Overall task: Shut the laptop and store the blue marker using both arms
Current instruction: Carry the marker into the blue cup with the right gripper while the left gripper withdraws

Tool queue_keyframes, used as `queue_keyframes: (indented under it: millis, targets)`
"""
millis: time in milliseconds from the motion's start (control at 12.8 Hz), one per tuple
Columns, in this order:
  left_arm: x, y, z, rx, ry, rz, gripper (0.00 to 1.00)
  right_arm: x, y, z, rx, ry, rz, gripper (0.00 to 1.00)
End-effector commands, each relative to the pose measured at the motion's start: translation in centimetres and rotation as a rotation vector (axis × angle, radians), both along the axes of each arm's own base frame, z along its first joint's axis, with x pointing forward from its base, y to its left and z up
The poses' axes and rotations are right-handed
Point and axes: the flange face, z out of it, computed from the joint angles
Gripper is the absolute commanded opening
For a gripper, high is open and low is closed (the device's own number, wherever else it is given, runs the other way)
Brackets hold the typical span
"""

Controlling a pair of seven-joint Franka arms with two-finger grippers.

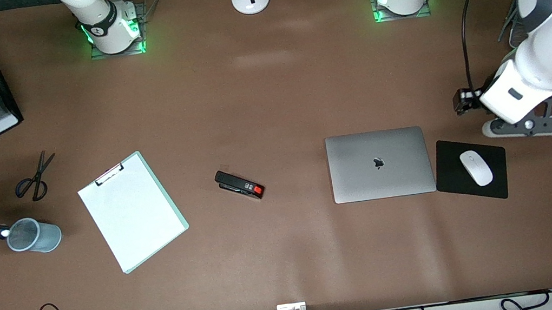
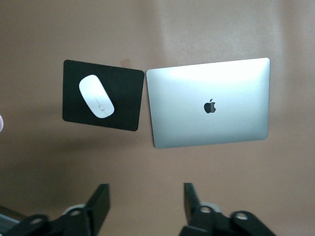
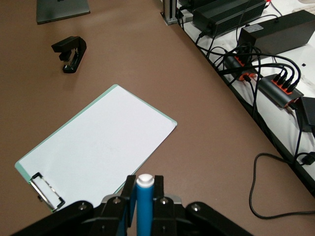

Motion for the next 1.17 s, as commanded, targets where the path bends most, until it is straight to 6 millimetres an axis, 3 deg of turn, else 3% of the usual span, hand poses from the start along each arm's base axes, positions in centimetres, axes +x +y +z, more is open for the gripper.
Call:
queue_keyframes:
  millis: [0, 313, 470, 548, 627, 705, 783, 1096]
  targets:
    - [-1.3, 1.4, 0.3, -0.002, 0.022, 0.001, 1.00, 0.5, -1.2, -1.9, 0.039, -0.066, -0.001, 0.00]
    - [-2.2, 1.2, 0.9, 0.012, 0.016, 0.002, 1.00, 0.4, -1.6, -3.9, 0.075, -0.055, -0.024, 0.01]
    - [-2.4, 1.3, 1.1, 0.014, 0.025, 0.002, 1.00, 0.5, -1.6, -4.8, 0.087, -0.048, -0.030, 0.07]
    - [-2.2, 1.6, 1.3, 0.011, 0.019, 0.007, 1.00, 0.5, -1.6, -5.2, 0.083, -0.044, -0.036, 0.17]
    - [-2.2, 1.6, 1.3, 0.010, 0.018, 0.008, 1.00, 0.5, -1.6, -5.2, 0.085, -0.033, -0.048, 0.42]
    - [-2.2, 1.4, 1.4, 0.004, 0.014, 0.007, 1.00, 0.5, -1.6, -5.2, 0.089, -0.017, -0.065, 0.90]
    - [-2.1, 1.3, 1.5, -0.013, 0.014, 0.010, 1.00, 0.5, -1.6, -5.1, 0.094, 0.020, -0.100, 1.00]
    - [-2.0, 3.1, 1.5, -0.012, 0.021, 0.039, 1.00, 0.4, -1.1, -3.1, 0.056, 0.161, -0.196, 1.00]
